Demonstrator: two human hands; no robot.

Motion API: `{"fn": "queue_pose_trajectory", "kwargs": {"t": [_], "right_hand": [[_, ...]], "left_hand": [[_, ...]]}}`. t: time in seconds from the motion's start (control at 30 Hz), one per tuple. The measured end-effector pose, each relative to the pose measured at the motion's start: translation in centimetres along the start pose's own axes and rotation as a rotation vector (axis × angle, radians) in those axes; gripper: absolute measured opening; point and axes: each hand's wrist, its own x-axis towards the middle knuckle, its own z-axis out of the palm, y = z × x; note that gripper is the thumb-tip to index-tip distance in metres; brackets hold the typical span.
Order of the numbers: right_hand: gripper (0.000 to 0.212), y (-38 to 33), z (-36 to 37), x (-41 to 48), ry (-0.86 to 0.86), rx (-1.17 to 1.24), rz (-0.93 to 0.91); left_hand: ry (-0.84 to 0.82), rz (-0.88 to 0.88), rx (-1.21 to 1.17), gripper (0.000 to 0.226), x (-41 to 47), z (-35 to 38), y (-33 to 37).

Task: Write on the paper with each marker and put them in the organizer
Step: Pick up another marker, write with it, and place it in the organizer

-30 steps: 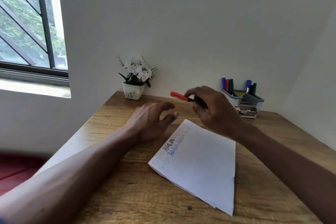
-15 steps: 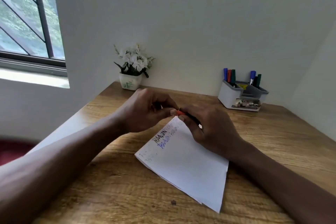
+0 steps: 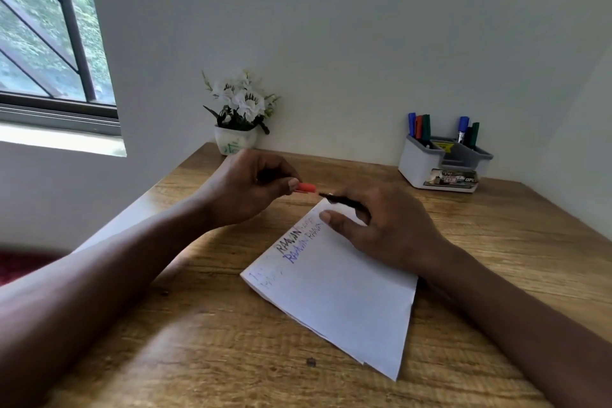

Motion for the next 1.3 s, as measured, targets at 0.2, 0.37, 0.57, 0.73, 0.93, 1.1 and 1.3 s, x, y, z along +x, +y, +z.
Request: {"fn": "queue_pose_trajectory", "kwargs": {"t": [0.2, 0.37, 0.57, 0.73, 0.93, 1.1, 1.3], "right_hand": [[0.073, 0.9, -0.8, -0.2, -0.279, 0.013, 0.071], [0.065, 1.5, -0.7, 0.3, -0.269, -0.038, 0.106], [0.045, 1.1, -0.2, 0.2, -0.115, -0.022, 0.053], [0.045, -0.4, -0.3, -0.1, 0.020, 0.588, 0.040], [0.037, -2.7, -0.8, -0.5, -0.426, 1.451, 0.262], [0.076, -1.4, -0.7, -0.7, -0.671, 1.690, 0.123], [0.051, -3.1, -0.3, -1.0, -0.393, 1.577, 0.264]], "left_hand": [[-0.015, -0.077, 0.229, 0.006, 0.3, 0.0, -1.4], [-0.081, -0.154, 0.352, 0.015, 0.3, 0.5, -2.4], [-0.345, -0.301, 0.249, 0.074, 0.2, -0.3, -1.3], [-0.497, -0.325, 0.329, 0.111, 0.2, -0.2, -1.0], [-0.490, -0.333, 0.341, 0.115, 0.1, -0.1, -1.0], [-0.475, -0.334, 0.362, 0.100, 0.3, -0.1, -0.8], [-0.468, -0.343, 0.364, 0.105, 0.3, 0.1, -1.2]]}}
